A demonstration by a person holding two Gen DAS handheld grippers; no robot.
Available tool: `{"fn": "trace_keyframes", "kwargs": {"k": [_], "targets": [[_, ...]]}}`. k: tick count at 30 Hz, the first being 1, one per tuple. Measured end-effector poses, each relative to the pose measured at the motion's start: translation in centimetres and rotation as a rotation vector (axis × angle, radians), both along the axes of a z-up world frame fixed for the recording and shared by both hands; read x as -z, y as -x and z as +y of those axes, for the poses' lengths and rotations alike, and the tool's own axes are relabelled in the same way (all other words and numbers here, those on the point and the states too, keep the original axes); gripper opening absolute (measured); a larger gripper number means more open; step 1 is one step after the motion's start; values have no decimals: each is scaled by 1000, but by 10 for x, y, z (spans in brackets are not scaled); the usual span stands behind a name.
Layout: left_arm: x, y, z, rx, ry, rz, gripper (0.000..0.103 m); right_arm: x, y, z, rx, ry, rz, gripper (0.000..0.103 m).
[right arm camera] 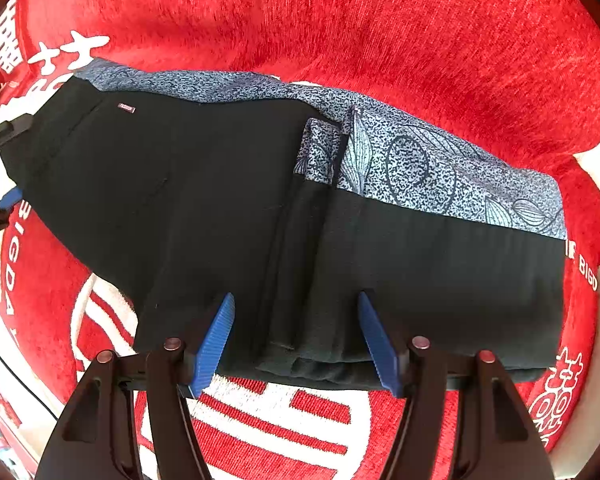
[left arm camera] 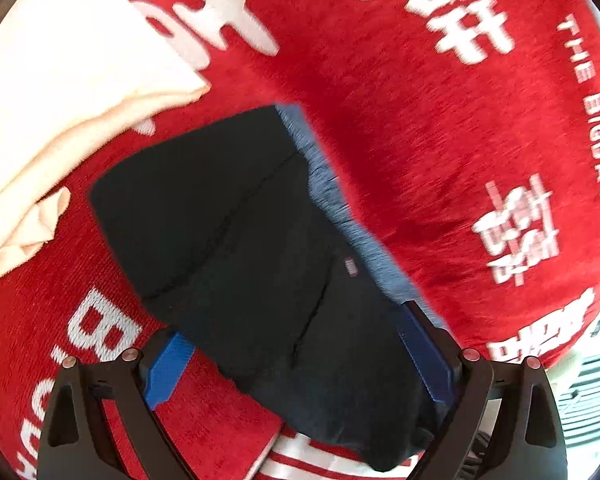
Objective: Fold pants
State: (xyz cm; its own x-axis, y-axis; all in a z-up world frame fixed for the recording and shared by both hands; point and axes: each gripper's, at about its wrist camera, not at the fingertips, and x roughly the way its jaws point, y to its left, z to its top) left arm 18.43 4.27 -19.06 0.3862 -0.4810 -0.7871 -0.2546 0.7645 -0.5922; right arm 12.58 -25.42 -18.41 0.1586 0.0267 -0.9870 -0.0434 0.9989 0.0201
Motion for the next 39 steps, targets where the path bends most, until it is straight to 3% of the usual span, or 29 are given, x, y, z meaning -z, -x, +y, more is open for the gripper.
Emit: {"fn": "trace_keyframes", "kwargs": {"k": [5, 7, 8, 9, 12, 16, 21, 28, 35, 39], "targets": [[6, -6, -4, -39, -60, 35, 94, -1, 0, 0, -2, 2, 2, 68], [2, -6, -11, -53, -157, 48, 77, -3, -1, 0, -10, 4, 6, 68], [1, -7, -13, -49, -208, 59, 55, -5, -3, 1, -16, 5, 9, 69], [1, -9, -14, -40, -265, 77, 41, -9, -4, 1, -22, 4, 11, 69], [-8, -8, -21, 8, -340, 49, 35, -29, -11, -2, -18, -37, 6, 69], [-34, 3, -66, 171, -602, -102, 33, -55, -38, -5, -4, -157, 34, 74], [-46, 17, -105, 324, -800, -226, 33, -80, -101, 31, -116, -296, 97, 81], [-46, 18, -114, 367, -866, -249, 33, -90, -173, 131, -298, -416, 221, 85], [-43, 25, -122, 422, -939, -293, 33, -72, -193, 215, -458, -384, 336, 86], [-45, 28, -126, 433, -970, -314, 33, -53, -191, 242, -519, -306, 398, 86]]}}
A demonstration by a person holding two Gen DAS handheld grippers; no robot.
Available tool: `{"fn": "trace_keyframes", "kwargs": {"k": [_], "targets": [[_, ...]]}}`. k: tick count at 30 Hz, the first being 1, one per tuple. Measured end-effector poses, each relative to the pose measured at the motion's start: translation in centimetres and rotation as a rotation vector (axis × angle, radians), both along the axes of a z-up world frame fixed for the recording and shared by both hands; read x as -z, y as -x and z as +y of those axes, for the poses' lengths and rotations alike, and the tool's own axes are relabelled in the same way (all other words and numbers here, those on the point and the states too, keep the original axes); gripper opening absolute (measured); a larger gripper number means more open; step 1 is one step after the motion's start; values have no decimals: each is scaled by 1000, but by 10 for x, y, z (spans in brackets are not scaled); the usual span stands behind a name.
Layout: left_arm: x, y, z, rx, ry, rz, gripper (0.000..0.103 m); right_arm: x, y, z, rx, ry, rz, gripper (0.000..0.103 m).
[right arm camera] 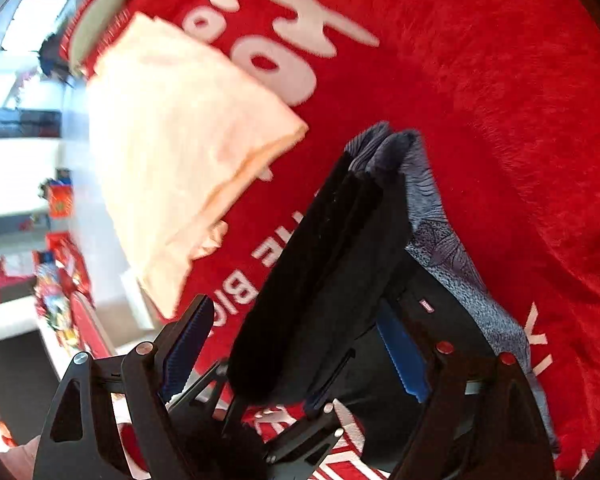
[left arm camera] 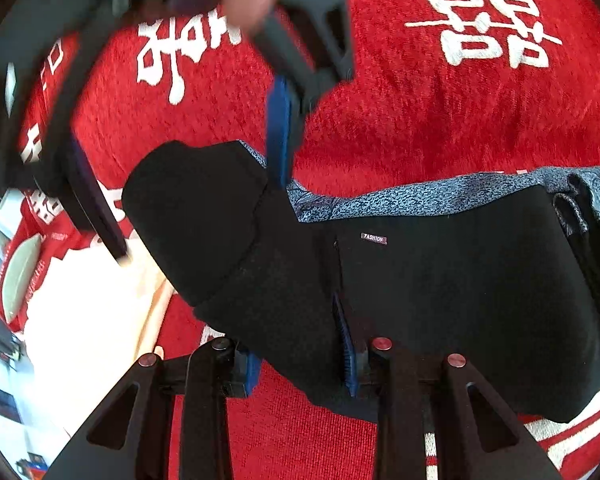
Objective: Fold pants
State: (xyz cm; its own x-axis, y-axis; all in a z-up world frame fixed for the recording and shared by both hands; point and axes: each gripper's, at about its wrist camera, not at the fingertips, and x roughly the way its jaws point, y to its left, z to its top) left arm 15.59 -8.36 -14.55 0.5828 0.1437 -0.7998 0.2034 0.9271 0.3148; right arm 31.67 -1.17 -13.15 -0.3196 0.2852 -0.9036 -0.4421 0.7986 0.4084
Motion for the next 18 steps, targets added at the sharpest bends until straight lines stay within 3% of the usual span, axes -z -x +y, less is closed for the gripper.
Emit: {"fn": "trace_keyframes", "kwargs": {"k": [2, 3, 4, 5, 6, 10, 18], "targets": [[-2, 0, -2, 7, -10, -7, 33, 18, 2, 3, -12, 45, 57, 85], [-1, 1, -2, 11, -13, -7, 33, 24, 2, 1, -8, 61, 77, 74], [-1, 0, -2, 13, -14, -5, 33, 28, 3, -2, 3, 68, 90, 62], [0, 0, -2, 12, -17, 3, 33, 30, 2, -10, 36, 49, 114, 36], [1, 2, 0, 23, -11, 5, 33, 29, 1, -17, 65, 35, 120, 18], [-16, 10, -14, 74, 13, -27, 33, 14, 4, -49, 133, -53, 73, 17], [-76, 19, -46, 149, 172, -57, 33, -43, 30, -133, 291, -256, -21, 17]]}}
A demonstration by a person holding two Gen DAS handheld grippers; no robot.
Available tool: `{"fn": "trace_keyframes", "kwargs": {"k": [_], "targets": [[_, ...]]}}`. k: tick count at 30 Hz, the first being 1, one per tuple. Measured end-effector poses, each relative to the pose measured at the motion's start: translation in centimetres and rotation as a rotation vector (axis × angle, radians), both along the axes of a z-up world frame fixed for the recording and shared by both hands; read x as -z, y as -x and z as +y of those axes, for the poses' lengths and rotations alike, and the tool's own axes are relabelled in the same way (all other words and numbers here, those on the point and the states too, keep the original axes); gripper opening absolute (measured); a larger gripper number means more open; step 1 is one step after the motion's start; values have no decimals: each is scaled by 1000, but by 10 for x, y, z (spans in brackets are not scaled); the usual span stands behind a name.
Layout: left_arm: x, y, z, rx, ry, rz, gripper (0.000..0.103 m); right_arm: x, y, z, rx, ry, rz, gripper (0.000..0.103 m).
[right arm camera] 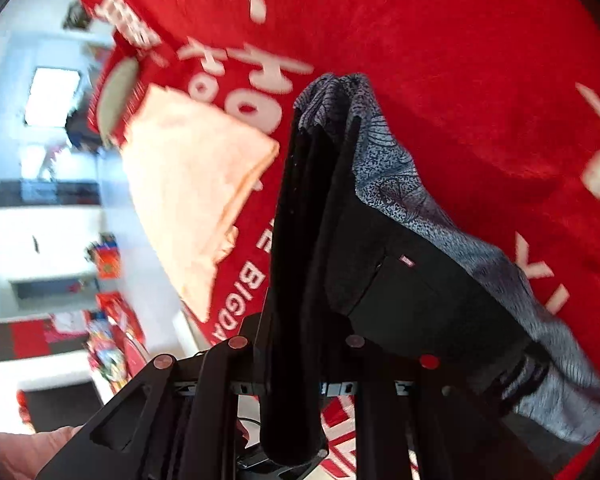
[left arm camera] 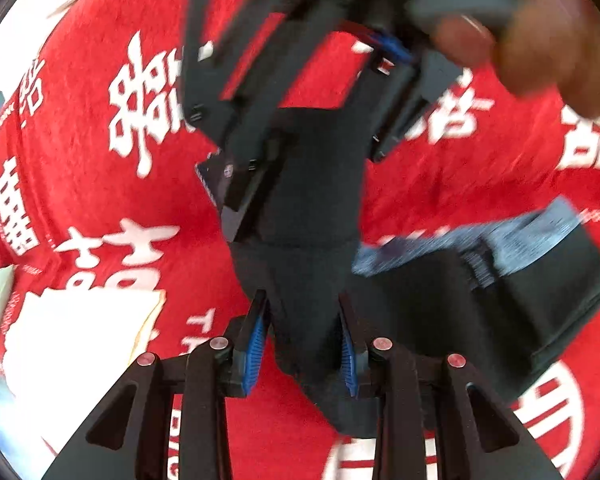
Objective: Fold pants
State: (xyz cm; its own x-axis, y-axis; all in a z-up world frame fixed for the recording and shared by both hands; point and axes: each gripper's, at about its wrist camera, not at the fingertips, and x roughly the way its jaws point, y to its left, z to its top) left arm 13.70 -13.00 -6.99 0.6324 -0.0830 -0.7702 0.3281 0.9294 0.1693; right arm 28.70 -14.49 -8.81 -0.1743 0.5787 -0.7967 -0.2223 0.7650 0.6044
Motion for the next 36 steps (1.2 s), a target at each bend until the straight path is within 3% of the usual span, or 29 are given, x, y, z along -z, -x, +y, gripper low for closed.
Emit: {"fn": "trace_keyframes", "kwargs": {"k": [8, 16, 21, 28, 29, 32, 36], "targets": [[-46, 17, -69, 123, 138, 36, 33, -49, 46, -115, 223, -121, -83, 17], [-58, 59, -174, 328, 133, 47, 33, -72, 118, -246, 423, -184, -172, 17], [-23, 80, -240, 423, 67, 114, 33, -42, 156, -321, 555, -179, -145, 17], [59, 107, -287, 452, -87, 238, 33, 58, 187, -382, 645, -139, -6, 19], [65, 110, -289, 454, -116, 237, 39, 75, 192, -383, 657, -137, 18, 20], [65, 114, -286, 451, -108, 248, 82, 93, 199, -390, 704, -163, 37, 25], [51, 108, -265, 408, -64, 299, 83, 92, 206, -401, 740, -153, 45, 32]]}}
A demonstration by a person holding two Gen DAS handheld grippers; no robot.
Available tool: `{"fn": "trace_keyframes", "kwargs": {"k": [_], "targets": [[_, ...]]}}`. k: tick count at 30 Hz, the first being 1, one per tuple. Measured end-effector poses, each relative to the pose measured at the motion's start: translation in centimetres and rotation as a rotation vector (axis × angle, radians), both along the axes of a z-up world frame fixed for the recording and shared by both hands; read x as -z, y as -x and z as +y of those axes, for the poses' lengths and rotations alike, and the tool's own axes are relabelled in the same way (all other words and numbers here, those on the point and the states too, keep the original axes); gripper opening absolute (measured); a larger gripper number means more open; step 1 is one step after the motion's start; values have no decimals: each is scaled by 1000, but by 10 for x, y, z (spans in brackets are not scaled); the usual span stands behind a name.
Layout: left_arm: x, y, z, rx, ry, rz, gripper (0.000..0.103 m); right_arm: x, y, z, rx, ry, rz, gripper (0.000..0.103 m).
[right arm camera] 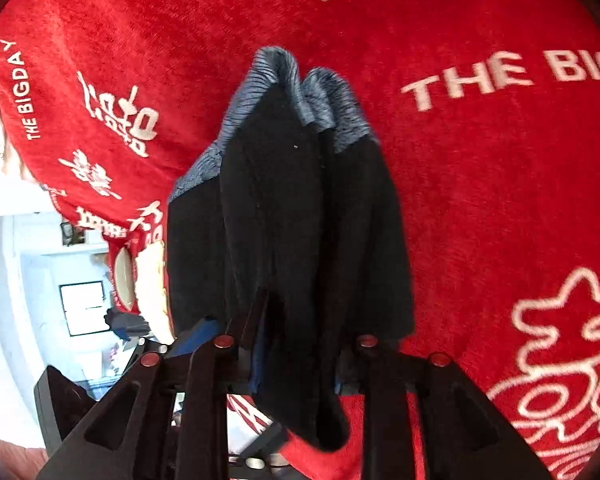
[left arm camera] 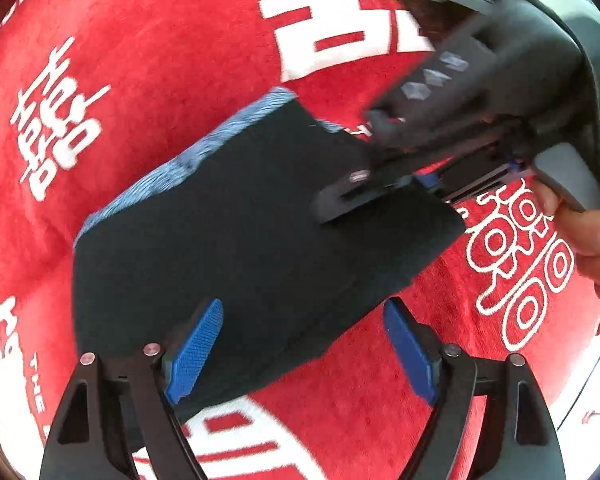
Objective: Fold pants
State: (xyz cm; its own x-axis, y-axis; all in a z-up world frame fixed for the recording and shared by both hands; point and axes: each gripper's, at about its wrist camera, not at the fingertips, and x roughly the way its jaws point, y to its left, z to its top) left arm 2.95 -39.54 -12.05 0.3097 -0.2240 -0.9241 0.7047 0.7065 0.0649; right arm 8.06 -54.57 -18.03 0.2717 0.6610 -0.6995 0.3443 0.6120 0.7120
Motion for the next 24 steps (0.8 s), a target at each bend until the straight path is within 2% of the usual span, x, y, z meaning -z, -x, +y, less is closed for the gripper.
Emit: {"fn": "trace_keyframes", "kwargs": {"k": [1, 3, 6, 8, 9, 11, 13, 16, 17, 20, 22, 24], "targets": [[-4, -3, 5, -14, -1, 9, 83, -4, 1, -2, -7, 23, 2, 34], [-15, -15, 23, -69, 7, 28, 83, -16, 3, -2, -38, 136, 24, 43], [-24, -41, 52, -182, 9, 48, 83, -35, 9, -6, -60, 286, 37, 43], [-23, -57, 68, -255, -10, 59, 83, -48, 15, -7, -48, 350, 33, 40], [-18, -70, 84, -309, -31, 72, 83, -52, 18, -8, -40, 373, 35, 31], [-11, -81, 99, -370, -59, 93, 83, -55, 26, -8, -25, 408, 34, 22], [-3, -91, 113, -419, -74, 117, 83, -63, 27, -1, -12, 439, 26, 21], [14, -98, 123, -443, -76, 163, 83, -74, 32, 9, -27, 477, -19, 20], [20, -98, 125, -452, -72, 180, 84, -75, 30, 16, -48, 485, -29, 21], [36, -101, 135, -524, -37, 218, 97, -69, 24, 39, -130, 526, -26, 20], [41, -104, 144, -562, 1, 266, 97, -65, 19, 50, -162, 544, -23, 21], [42, -104, 147, -558, 14, 270, 97, -61, 15, 58, -175, 548, -19, 21]]}}
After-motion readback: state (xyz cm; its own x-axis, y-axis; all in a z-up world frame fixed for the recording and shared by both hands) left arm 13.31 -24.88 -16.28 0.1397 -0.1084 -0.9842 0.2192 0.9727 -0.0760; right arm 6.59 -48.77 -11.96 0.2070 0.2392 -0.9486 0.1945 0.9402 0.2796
